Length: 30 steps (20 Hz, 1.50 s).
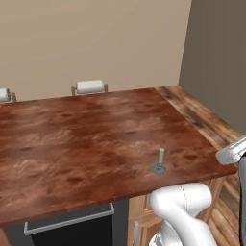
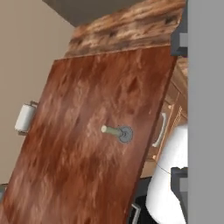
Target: Pick the candle and candle from the dining table and place them in the open cabinet. Close the cabinet after placing the objects.
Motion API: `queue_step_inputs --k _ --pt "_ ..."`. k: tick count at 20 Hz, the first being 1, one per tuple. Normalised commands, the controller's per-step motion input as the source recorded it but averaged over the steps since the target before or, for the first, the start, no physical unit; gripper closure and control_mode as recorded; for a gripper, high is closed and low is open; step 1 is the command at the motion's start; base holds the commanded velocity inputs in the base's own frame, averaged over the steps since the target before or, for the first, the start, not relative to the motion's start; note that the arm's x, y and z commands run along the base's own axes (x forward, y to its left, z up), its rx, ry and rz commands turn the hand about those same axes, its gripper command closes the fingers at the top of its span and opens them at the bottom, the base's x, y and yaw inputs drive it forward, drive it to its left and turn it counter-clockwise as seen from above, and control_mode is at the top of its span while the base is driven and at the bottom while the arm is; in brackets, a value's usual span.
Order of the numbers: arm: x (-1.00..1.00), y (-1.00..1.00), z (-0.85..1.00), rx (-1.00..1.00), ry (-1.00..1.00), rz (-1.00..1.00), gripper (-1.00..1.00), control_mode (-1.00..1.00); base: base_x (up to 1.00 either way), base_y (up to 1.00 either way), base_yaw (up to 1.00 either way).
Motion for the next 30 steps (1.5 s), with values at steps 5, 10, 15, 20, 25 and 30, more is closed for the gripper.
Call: queue_step_inputs --k 5,10,15,20,25,30 --pt "0.00 0.28 -0.65 0.00 0.00 0.62 -1.00 -1.00 0.00 0.00 0.00" --pt "0.17 0.30 -0.56 0.00 0.04 0.54 -1.00 -1.00 0.00 0.00 0.00" --pt "0.16 0.35 -0.48 0.00 0.00 0.35 -1.00 -1.00 0.00 0.00 0.00" --pt "0.09 0.14 -0.49 0.00 0.00 0.16 -1.00 -1.00 0.00 0.00 0.00" --pt "0.27 -0.03 -0.37 0.03 0.04 0.02 -1.00 -1.00 0.00 0.00 0.00" --pt "0.70 -0.03 -0.24 0.07 0.10 0.00 -1.00 -1.00 0.00 0.00 0.00"
